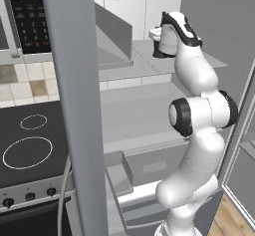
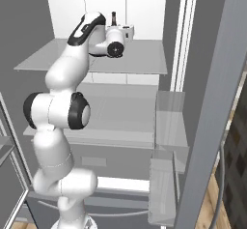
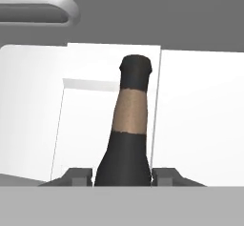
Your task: Place the liquor and beer on the top shelf of the fridge to keep them out of children's reach, and place the bell pepper on lower shelves for easy access.
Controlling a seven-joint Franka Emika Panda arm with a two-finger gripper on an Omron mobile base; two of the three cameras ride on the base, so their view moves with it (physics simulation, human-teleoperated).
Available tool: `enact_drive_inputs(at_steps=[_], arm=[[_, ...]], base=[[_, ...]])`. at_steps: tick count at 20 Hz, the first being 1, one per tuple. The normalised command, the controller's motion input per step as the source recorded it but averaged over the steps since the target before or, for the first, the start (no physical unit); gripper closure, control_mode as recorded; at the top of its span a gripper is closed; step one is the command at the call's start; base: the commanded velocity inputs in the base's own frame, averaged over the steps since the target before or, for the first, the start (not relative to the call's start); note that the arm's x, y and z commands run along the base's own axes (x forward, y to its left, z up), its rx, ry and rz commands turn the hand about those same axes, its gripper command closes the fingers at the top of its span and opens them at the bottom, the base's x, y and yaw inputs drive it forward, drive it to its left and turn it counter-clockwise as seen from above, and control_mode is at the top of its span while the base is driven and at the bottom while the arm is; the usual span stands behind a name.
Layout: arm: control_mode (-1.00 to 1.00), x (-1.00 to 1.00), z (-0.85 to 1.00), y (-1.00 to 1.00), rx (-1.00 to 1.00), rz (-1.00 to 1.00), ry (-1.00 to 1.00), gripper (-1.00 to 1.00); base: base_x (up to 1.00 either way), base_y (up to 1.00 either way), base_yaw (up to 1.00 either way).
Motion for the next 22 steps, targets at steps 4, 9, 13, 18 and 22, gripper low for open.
enact_drive_inputs(at_steps=[4, 9, 13, 18, 22], arm=[[-1.00, 0.09, 0.00, 0.00, 0.00, 0.00, 0.00, -1.00], [-1.00, 0.00, 0.01, 0.00, 0.00, 0.00, 0.00, -1.00], [-1.00, -0.10, 0.01, 0.00, 0.00, 0.00, -0.01, -1.00], [-1.00, -0.31, 0.04, 0.00, 0.00, 0.00, -0.03, -1.00], [-1.00, -0.63, 0.16, -0.02, 0.00, 0.00, -0.01, -1.00]], base=[[0.00, 0.00, 0.00], [0.00, 0.00, 0.00], [0.00, 0.00, 0.00], [0.00, 0.00, 0.00], [0.00, 0.00, 0.00]])
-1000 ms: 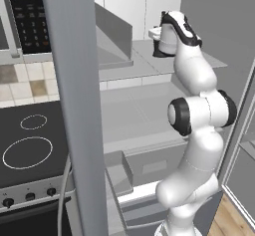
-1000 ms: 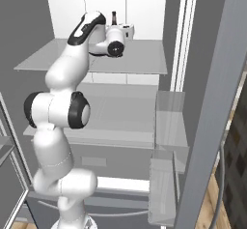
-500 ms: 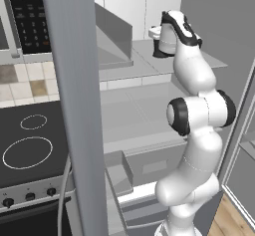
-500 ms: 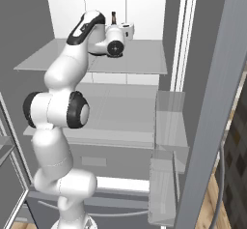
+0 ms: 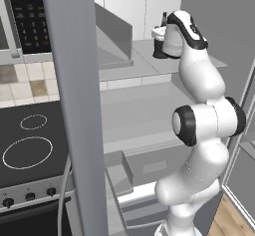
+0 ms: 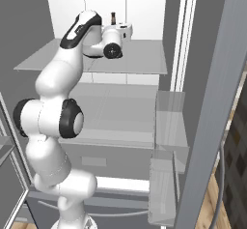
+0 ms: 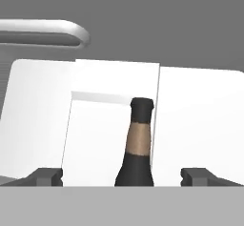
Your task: Place the liquor and beer on the top shelf of the fridge to keep them out of children's reach, and place the bell pepper on lower shelves for easy access.
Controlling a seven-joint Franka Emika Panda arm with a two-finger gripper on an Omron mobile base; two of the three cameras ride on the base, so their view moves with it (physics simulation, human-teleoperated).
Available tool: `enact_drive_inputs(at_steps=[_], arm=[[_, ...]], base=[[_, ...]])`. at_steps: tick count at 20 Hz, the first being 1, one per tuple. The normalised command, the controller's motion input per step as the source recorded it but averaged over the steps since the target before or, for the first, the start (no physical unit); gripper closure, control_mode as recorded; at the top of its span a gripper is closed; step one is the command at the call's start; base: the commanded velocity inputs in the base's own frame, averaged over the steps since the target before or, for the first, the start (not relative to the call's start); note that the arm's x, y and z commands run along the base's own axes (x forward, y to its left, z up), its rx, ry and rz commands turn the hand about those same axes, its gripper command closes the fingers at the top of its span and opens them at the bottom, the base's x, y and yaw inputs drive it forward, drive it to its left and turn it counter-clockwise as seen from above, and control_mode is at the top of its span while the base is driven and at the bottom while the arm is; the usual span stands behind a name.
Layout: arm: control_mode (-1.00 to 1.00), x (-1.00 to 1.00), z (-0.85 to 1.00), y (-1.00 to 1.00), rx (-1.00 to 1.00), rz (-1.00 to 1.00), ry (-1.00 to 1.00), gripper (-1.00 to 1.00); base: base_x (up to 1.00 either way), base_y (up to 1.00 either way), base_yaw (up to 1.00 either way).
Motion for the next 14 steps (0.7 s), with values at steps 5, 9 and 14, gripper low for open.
enact_drive_inputs(at_steps=[5, 9, 14], arm=[[-1.00, -0.91, 0.05, -0.08, 0.00, 0.00, 0.00, -1.00], [-1.00, -1.00, 0.00, -0.16, 0.00, -0.01, 0.00, -1.00], [-1.00, -1.00, 0.00, -0.14, 0.00, -0.01, 0.00, -1.00]], base=[[0.00, 0.00, 0.00], [0.00, 0.00, 0.00], [0.00, 0.00, 0.00]])
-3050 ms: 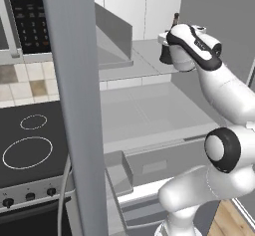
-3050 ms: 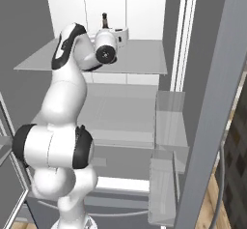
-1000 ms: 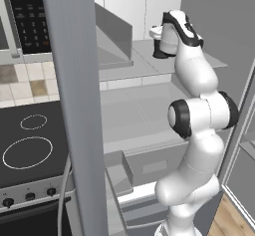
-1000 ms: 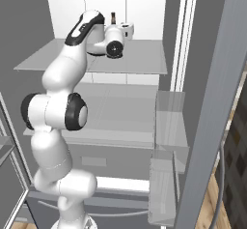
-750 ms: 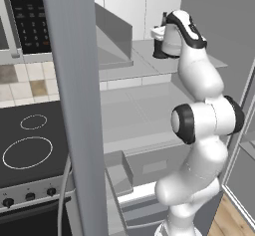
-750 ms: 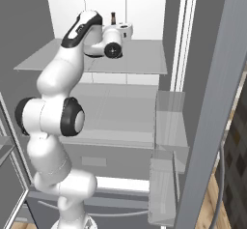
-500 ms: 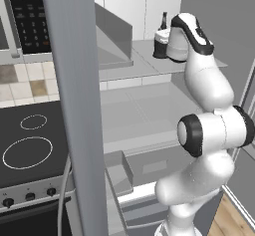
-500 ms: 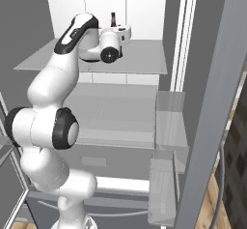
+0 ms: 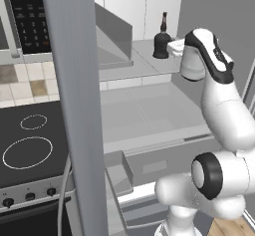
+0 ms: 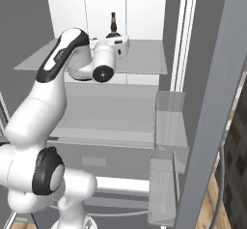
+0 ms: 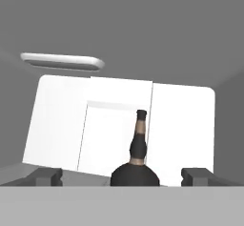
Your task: Place the liquor and beer on the top shelf of the fridge to keep them out of children's reach, and place the bell pepper on lower shelves for easy access.
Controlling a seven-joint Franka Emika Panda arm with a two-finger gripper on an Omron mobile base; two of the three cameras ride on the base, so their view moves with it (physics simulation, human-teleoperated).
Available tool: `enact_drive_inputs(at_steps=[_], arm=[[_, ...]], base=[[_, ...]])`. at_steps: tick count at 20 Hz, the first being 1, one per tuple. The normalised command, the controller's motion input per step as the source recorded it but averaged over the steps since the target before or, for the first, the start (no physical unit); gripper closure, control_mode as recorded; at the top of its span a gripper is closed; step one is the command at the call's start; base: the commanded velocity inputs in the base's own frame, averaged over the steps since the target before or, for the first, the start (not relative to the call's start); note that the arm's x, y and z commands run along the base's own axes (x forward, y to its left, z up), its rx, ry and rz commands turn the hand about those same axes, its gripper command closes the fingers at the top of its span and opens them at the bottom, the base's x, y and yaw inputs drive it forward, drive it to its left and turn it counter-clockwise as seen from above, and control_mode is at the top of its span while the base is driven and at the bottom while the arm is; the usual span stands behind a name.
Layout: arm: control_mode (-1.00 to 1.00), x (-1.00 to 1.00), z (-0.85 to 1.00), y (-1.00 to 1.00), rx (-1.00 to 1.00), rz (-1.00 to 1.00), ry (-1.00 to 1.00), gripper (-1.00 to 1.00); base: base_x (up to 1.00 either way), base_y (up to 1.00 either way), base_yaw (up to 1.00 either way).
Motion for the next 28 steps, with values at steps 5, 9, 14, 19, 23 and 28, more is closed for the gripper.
enact_drive_inputs(at_steps=[5, 9, 14, 19, 23, 28], arm=[[-1.00, -1.00, 0.10, -0.04, -0.03, 0.00, 0.02, -1.00], [-1.00, -0.97, 0.18, 0.00, -0.10, 0.08, 0.07, -1.00], [-1.00, -0.97, 0.04, -0.01, -0.13, 0.18, 0.13, -1.00], [-1.00, -1.00, 0.00, 0.00, -0.13, 0.22, 0.13, -1.00], [-1.00, -0.95, -0.01, 0.01, -0.13, 0.21, 0.14, -1.00], [-1.00, -0.72, -0.13, 0.21, -0.14, 0.15, 0.13, -1.00]], base=[[0.00, 0.00, 0.00], [0.00, 0.00, 0.00], [0.00, 0.00, 0.00], [0.00, 0.00, 0.00], [0.00, 0.00, 0.00], [0.00, 0.00, 0.00]])
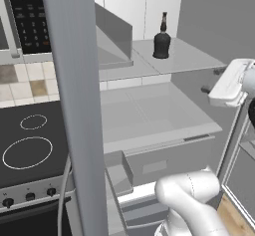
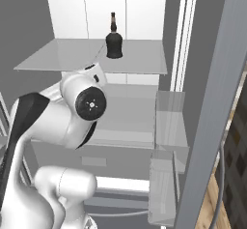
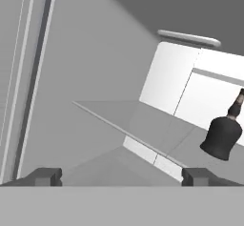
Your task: Place the liquor and beer on the top shelf of the fridge to keep them out of children's reach, and place the bell pepper on lower shelves for easy access.
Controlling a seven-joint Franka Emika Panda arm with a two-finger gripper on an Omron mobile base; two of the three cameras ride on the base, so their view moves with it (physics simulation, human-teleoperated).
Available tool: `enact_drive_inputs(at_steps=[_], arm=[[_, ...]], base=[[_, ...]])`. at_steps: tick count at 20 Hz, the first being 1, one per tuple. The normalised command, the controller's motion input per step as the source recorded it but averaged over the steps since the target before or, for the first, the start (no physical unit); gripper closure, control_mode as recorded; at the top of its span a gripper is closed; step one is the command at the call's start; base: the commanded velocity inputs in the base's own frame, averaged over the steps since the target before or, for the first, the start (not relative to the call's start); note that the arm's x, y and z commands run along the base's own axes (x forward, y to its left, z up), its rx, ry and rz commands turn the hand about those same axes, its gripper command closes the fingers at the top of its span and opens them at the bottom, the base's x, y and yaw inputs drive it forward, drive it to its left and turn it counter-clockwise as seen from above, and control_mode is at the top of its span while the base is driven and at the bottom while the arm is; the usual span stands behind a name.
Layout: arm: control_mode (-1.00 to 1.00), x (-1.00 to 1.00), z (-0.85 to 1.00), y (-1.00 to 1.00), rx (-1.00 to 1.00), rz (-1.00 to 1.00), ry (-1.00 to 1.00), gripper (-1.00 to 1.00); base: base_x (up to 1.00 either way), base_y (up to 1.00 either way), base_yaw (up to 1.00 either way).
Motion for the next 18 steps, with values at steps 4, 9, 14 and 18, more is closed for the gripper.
enact_drive_inputs(at_steps=[4, 9, 14, 18], arm=[[-1.00, -0.47, -0.21, 0.45, -0.17, 0.05, 0.09, -1.00], [-1.00, -0.17, -0.19, 0.65, -0.20, -0.01, 0.08, -1.00], [-1.00, -0.02, -0.10, 0.38, -0.16, -0.09, 0.06, -1.00], [-1.00, -0.08, -0.04, 0.06, -0.10, -0.14, 0.03, -1.00]], base=[[0.00, 0.00, 0.00], [0.00, 0.00, 0.00], [0.00, 0.00, 0.00], [0.00, 0.00, 0.00]])
